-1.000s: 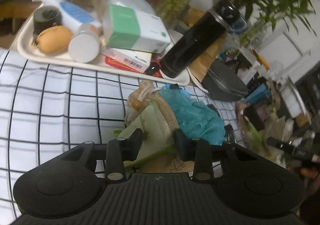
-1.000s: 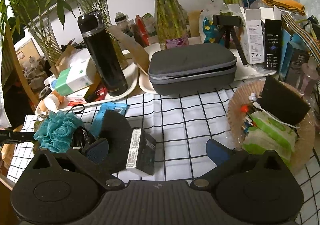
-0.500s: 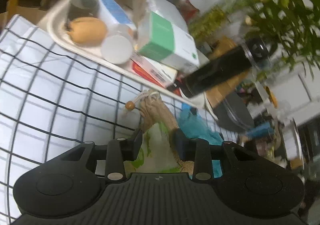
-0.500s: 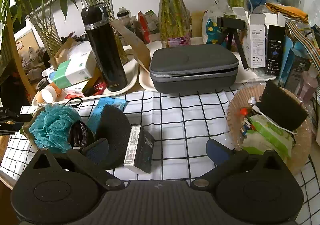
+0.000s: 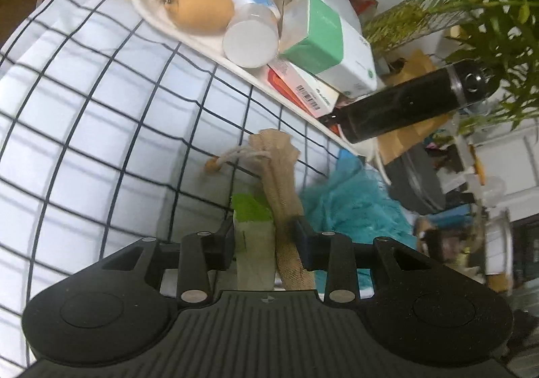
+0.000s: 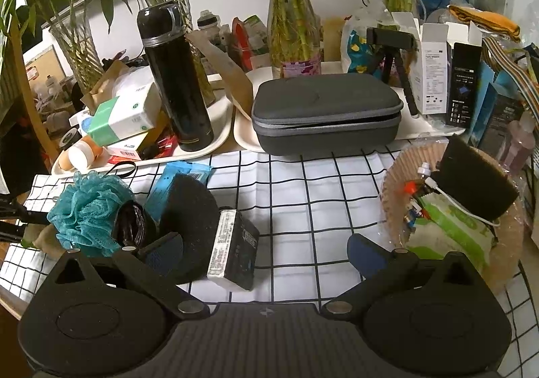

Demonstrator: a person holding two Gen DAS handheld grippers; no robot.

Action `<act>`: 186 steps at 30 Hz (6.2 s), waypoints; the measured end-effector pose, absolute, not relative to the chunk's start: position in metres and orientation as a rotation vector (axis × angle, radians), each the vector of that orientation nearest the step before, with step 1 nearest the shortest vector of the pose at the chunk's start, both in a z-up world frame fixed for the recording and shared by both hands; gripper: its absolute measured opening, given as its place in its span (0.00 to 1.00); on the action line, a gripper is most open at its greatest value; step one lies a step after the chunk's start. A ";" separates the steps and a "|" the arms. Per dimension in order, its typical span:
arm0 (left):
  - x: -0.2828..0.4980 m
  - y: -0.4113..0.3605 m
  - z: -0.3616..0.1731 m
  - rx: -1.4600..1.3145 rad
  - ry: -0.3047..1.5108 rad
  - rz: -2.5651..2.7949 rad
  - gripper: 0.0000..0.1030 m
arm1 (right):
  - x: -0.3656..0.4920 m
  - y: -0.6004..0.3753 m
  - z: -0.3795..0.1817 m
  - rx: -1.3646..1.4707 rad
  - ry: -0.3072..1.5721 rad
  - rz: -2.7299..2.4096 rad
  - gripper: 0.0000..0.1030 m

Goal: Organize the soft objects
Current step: 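Lower the left tool onto the green-and-white packet and close it, then grasp the small white printed box with the right tool while left tool lifts packet, then carry both held items into the cardboard box and open both tools, then withdraw both tools from the box back toward the soft items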

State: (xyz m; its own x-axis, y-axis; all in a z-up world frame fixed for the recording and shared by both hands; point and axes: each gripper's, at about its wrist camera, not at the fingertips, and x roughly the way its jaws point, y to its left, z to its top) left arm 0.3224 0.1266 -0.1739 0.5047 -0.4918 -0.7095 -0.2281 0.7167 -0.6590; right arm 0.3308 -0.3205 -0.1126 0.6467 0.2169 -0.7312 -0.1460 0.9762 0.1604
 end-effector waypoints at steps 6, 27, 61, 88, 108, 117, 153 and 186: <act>0.308 0.136 -0.166 -0.828 1.015 -0.172 0.34 | 0.330 -0.320 -0.112 0.079 0.841 0.206 1.00; 0.302 0.106 -0.144 -0.592 0.969 -0.199 0.17 | 0.353 -0.301 -0.128 0.028 0.895 0.227 1.00; 0.233 0.076 -0.076 -0.306 0.606 -0.105 0.16 | 0.323 -0.322 -0.090 0.025 0.782 0.120 0.25; 0.162 0.022 0.012 -0.097 0.415 -0.244 0.16 | 0.212 -0.288 -0.034 0.128 0.616 0.453 0.25; 0.127 -0.011 0.001 -0.028 0.672 -0.375 0.16 | 0.171 -0.269 -0.040 0.082 0.748 0.512 0.25; 0.121 -0.014 -0.013 -0.003 0.725 -0.346 0.16 | 0.153 -0.255 -0.045 0.024 0.801 0.530 0.25; 0.121 -0.025 -0.039 0.125 0.839 -0.265 0.18 | 0.149 -0.222 -0.064 -0.161 0.902 0.503 0.29; 0.138 0.014 -0.027 -0.043 0.725 -0.196 0.61 | 0.162 -0.252 -0.045 -0.067 0.652 0.405 1.00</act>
